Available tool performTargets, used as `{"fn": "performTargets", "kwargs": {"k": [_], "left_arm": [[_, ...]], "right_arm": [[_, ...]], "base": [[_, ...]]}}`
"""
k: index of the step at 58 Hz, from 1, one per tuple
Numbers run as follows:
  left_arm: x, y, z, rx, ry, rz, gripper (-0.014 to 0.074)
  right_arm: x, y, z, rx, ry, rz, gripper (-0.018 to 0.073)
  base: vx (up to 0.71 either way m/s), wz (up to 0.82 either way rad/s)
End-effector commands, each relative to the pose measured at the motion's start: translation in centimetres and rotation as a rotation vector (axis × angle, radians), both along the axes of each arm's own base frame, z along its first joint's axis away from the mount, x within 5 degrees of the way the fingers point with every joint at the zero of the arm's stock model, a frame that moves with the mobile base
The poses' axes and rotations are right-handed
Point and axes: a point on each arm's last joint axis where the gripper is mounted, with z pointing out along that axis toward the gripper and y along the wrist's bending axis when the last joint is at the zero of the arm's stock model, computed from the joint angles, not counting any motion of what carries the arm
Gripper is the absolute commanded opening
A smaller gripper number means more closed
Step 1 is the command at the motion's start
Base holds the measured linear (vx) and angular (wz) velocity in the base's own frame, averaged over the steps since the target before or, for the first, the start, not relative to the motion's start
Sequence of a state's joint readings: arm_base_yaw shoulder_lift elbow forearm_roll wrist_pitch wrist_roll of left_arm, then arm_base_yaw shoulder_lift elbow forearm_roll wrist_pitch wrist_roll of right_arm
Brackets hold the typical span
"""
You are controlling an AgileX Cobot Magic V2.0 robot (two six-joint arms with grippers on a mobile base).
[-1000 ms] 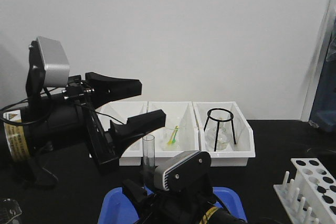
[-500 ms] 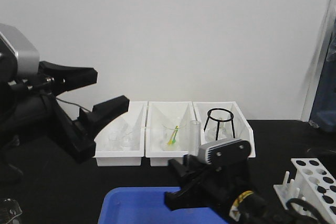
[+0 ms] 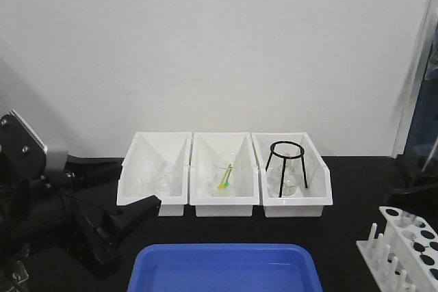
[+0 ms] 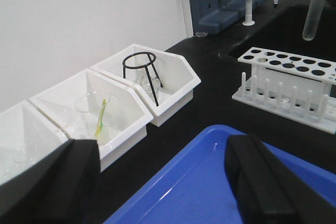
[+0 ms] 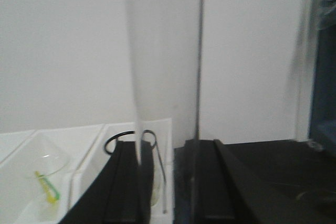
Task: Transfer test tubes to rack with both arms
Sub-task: 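Withdraw the left arm and move the held tube toward the rack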
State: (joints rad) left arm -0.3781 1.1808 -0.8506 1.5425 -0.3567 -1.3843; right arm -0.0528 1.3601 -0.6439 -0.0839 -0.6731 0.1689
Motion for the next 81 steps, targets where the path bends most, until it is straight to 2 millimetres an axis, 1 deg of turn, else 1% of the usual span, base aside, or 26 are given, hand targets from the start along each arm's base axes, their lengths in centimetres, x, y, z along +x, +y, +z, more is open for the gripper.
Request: {"fn": "performTargets", "kwargs": {"k": [1,13,21,29,37,43,49,60,81], "left_arm": [[-0.5,0.1,1.1,-0.058,-0.010,0.008,0.0592],[-0.7,0.2,-0.2,-0.043,0.026,0.009,0.0592],[-0.9,0.3,-1.0,-0.032,0.049,0.012,0.0592],[-0.9,0.3,-1.7,-0.022,0.067,0.017,0.0592],[-0.9,0.3,-1.7,-0.022,0.067,0.017,0.0592],[-0.9,0.3,-1.7,-0.021,0.067,0.018,0.0592],[-0.9,0.3,-1.7,-0.021,0.067,0.018,0.0592],[-0.9,0.3,-1.7,-0.021,0.067,0.018,0.0592],[-0.9,0.3,-1.7,-0.022,0.068,0.018,0.0592]], "right_arm": [[-0.4,-1.6,2.2,-0.025,-0.114,-0.048,-0.0007],[0.2,-4.6,0.7,-0.024,-0.081,-0.146,-0.0006],[1.0,-5.9,-0.6,-0.019,-0.109,-0.176,-0.0006],[2.1,-5.9,-2.3,-0.029,-0.127,-0.151,-0.0006],[3.1,-5.9,-4.4,-0.033,-0.141,-0.125,-0.0006],[3.5,-5.9,-5.5,-0.030,-0.155,-0.118,-0.0004],[4.2,-6.0,-6.0,-0.036,-0.155,-0.104,-0.0004],[5.5,-6.1,-6.3,-0.050,-0.158,-0.082,-0.0004],[5.9,-6.2,-8.1,-0.022,-0.098,-0.080,-0.0004]], "base": [[0.00,0.00],[0.00,0.00],[0.00,0.00],[0.00,0.00],[0.00,0.00],[0.00,0.00],[0.00,0.00],[0.00,0.00],[0.00,0.00]]}}
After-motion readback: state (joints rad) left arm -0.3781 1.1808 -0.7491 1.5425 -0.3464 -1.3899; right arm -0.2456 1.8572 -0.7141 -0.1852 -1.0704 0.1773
